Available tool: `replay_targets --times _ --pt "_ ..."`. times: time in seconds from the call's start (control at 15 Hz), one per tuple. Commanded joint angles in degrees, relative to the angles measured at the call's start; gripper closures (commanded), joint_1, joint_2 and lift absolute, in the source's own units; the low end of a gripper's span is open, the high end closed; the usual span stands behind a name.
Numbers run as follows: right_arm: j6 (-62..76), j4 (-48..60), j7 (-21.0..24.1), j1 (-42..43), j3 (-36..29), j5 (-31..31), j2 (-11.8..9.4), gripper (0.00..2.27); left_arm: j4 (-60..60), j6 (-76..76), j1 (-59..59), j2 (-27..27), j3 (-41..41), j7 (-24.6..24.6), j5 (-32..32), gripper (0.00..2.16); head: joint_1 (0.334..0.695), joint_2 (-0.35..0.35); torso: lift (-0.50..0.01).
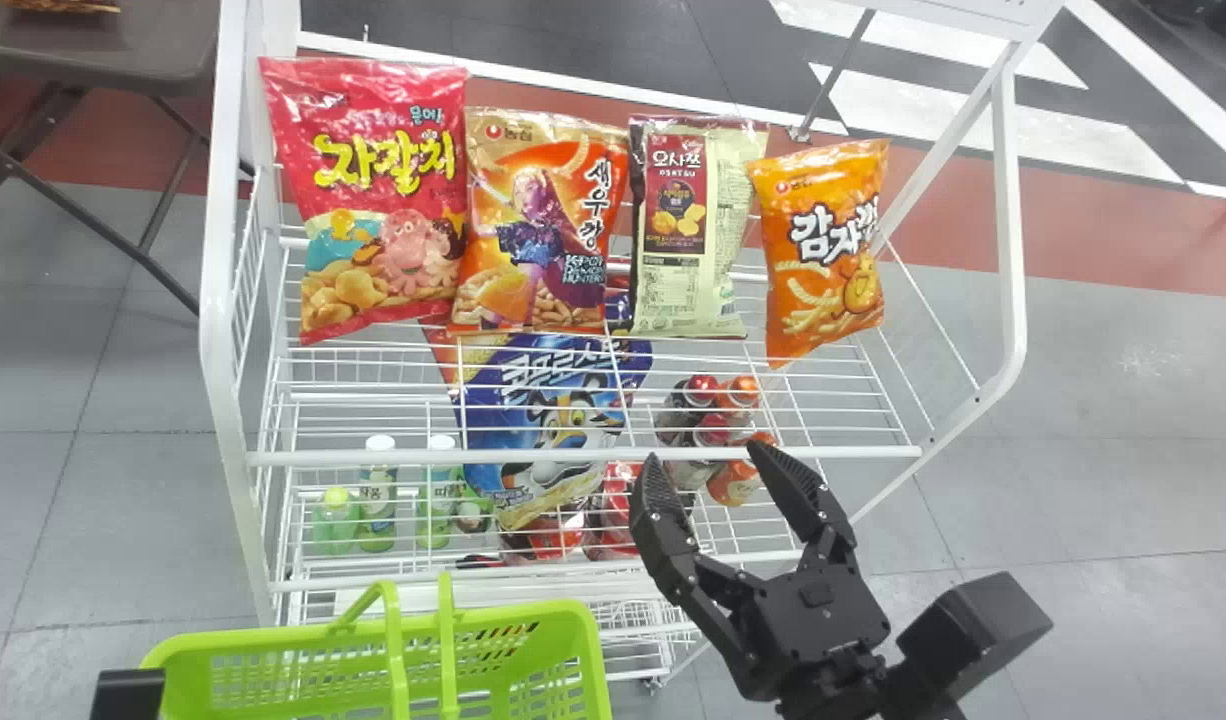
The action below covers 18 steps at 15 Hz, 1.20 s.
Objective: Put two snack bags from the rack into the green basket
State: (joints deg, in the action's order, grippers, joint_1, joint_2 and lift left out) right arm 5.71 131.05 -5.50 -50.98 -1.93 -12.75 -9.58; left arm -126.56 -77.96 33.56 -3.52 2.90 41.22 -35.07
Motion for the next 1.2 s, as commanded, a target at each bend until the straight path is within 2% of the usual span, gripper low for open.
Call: replay_targets --times 0.0,0.67,1.13 --pt "0.48 -0.01 -0.04 0.0 -0.09 0.0 0.0 0.14 -0.18 0.3 0.1 -0.17 0.09 0.08 0.09 2.14 0.695 -0.35 -0.007" --pt "-1.63 -0.97 0.05 3.16 0.17 0.44 -0.18 0.17 -1.23 0.12 0.1 -0.26 0.36 0.08 0.09 2.14 0.695 -0.35 -0.007" --pt "-20.62 -13.01 -0.04 28.48 6.06 4.13 2.02 0.17 -1.06 -0.93 -0.34 -0.7 2.38 -0.44 2.11 2.14 0.695 -0.35 -0.007"
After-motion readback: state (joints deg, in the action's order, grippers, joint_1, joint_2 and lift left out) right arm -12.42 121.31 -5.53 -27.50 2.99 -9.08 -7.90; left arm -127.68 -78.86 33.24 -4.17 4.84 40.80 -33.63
